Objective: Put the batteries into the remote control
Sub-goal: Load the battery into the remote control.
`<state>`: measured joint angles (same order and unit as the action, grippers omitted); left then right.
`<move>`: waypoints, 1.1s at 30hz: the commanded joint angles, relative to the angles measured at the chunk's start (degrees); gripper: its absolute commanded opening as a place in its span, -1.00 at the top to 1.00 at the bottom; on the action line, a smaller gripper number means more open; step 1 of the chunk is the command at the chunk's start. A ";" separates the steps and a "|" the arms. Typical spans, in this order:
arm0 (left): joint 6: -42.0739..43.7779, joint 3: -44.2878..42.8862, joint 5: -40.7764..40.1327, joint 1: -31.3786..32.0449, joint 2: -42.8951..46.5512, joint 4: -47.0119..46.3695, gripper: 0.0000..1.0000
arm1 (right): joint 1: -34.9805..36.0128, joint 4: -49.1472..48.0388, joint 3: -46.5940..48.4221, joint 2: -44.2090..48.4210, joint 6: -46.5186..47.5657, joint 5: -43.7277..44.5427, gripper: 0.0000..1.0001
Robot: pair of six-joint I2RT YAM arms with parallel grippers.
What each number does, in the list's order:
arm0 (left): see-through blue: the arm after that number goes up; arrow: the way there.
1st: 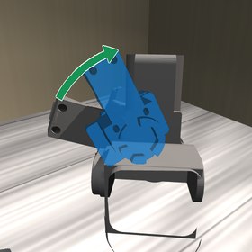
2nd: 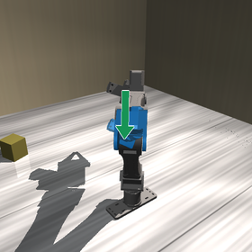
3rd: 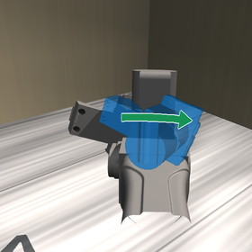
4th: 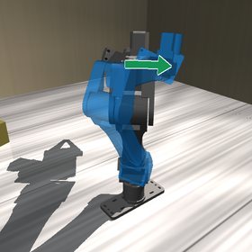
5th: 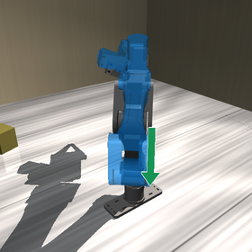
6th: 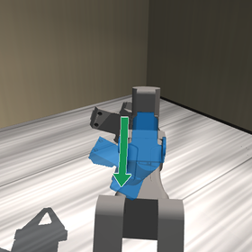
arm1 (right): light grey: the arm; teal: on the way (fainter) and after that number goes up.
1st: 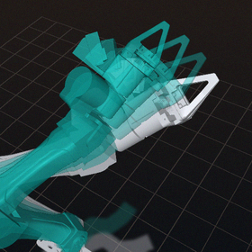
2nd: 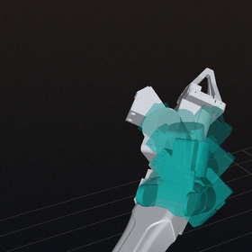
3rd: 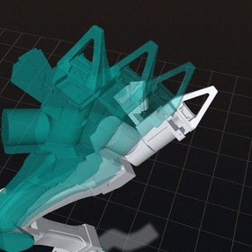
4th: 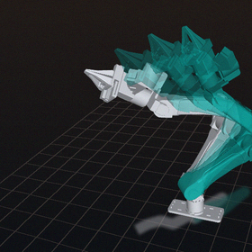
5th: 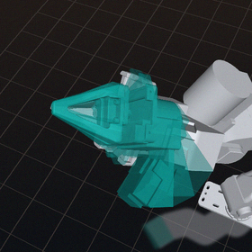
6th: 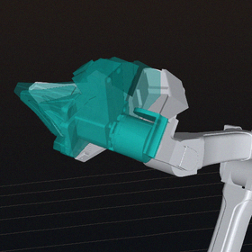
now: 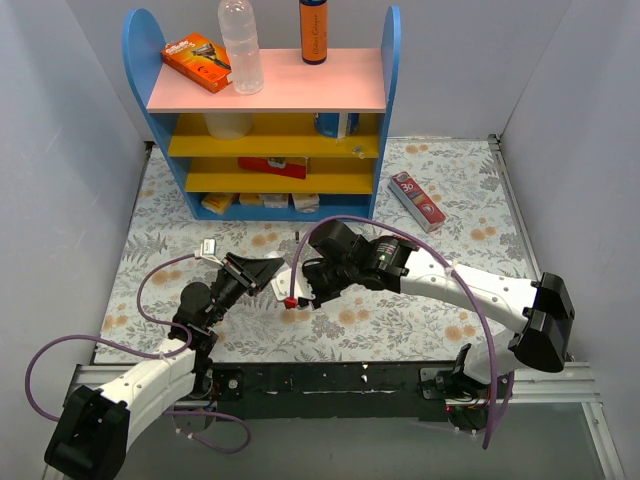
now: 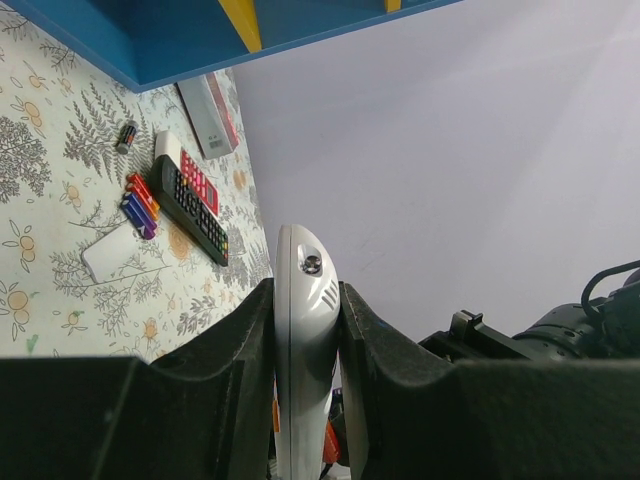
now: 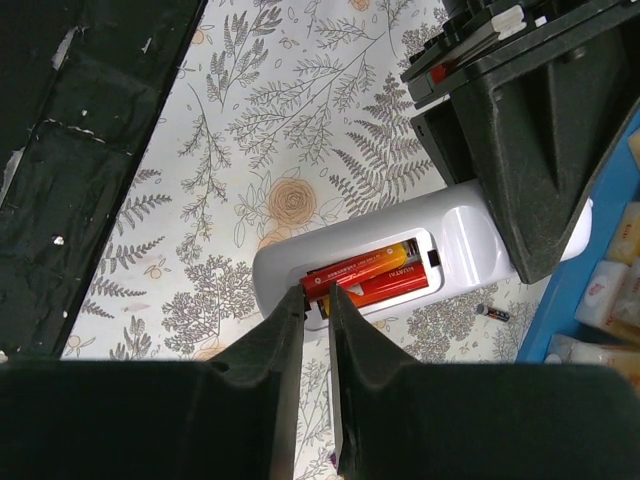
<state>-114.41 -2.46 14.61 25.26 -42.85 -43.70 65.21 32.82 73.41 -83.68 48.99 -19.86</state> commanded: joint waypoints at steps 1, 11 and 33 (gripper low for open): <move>-9.52 2.55 0.51 0.23 1.28 -1.21 1.00 | -0.26 -2.05 2.44 -0.69 -1.97 -1.41 0.64; -9.95 2.63 -0.02 0.15 3.21 -0.16 1.00 | -0.17 -3.81 2.53 -2.71 -5.66 -0.54 0.85; -15.05 0.61 -3.01 0.14 8.57 7.67 1.00 | -0.26 -9.17 3.94 -9.66 -14.54 6.58 0.91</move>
<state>-111.22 -1.93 8.97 24.82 -36.84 -32.01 65.21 29.56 75.26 -90.83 35.70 -16.62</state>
